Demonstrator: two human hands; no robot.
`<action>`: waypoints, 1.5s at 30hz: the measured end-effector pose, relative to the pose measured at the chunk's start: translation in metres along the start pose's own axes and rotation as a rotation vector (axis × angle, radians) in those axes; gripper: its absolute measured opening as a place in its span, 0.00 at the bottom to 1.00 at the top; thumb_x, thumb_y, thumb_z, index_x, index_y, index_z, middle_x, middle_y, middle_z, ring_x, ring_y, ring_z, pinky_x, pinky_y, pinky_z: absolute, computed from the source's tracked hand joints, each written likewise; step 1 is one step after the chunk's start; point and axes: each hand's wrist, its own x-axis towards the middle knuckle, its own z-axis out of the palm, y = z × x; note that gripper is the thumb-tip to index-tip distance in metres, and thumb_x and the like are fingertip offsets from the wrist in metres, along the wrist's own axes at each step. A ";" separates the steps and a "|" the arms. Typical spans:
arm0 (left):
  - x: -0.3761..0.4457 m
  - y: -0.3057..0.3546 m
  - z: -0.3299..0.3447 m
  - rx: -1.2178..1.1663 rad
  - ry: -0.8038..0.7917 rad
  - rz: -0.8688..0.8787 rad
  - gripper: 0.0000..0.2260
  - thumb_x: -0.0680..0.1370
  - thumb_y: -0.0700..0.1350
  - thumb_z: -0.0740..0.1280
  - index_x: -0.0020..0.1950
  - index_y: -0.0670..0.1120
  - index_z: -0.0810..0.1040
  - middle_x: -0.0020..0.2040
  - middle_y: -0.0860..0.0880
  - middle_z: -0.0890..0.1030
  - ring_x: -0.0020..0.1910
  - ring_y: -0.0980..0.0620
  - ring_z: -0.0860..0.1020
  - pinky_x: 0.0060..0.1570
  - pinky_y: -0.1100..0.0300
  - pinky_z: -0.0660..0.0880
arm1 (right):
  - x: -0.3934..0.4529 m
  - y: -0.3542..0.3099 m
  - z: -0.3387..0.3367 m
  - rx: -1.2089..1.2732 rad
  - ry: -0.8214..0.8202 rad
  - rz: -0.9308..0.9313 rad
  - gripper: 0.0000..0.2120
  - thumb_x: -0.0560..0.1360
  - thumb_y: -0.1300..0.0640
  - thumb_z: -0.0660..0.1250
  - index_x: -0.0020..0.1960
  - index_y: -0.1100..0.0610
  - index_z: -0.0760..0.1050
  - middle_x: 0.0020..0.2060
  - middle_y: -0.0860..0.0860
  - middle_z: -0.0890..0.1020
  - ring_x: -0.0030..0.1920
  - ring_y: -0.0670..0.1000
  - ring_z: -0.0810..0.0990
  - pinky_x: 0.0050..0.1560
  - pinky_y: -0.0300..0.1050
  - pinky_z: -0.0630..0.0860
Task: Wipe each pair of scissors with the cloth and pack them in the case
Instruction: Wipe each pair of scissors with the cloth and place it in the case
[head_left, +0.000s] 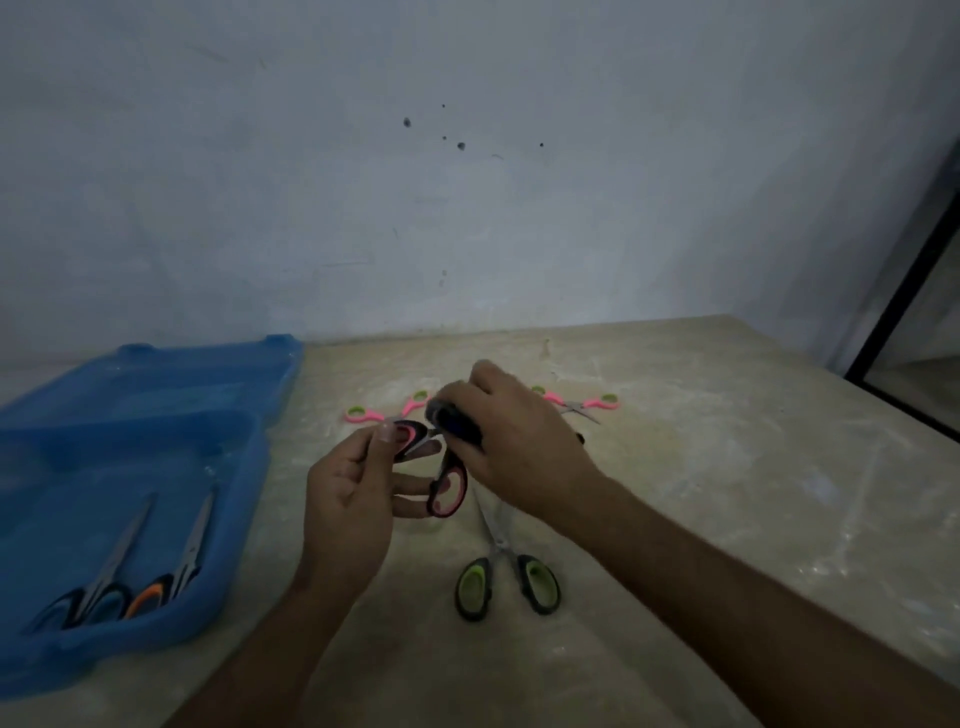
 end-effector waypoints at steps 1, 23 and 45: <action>0.000 0.000 -0.001 0.017 -0.004 0.013 0.13 0.85 0.44 0.58 0.54 0.44 0.83 0.47 0.47 0.88 0.33 0.43 0.85 0.29 0.51 0.83 | 0.010 0.014 -0.001 -0.020 0.020 0.045 0.11 0.77 0.54 0.70 0.58 0.57 0.78 0.48 0.55 0.75 0.46 0.57 0.77 0.41 0.52 0.77; 0.011 0.030 -0.008 0.829 -0.196 0.718 0.24 0.80 0.47 0.64 0.76 0.50 0.67 0.72 0.51 0.71 0.70 0.51 0.70 0.69 0.52 0.68 | -0.018 0.002 -0.053 0.957 -0.148 0.771 0.13 0.75 0.57 0.73 0.32 0.58 0.83 0.36 0.59 0.87 0.43 0.63 0.87 0.40 0.47 0.79; 0.015 0.027 0.014 -0.238 -0.003 -0.259 0.07 0.80 0.42 0.68 0.57 0.46 0.83 0.51 0.46 0.87 0.47 0.46 0.87 0.38 0.55 0.83 | -0.046 0.022 -0.035 0.707 0.103 0.617 0.05 0.76 0.55 0.74 0.49 0.49 0.79 0.43 0.46 0.83 0.44 0.46 0.83 0.46 0.46 0.81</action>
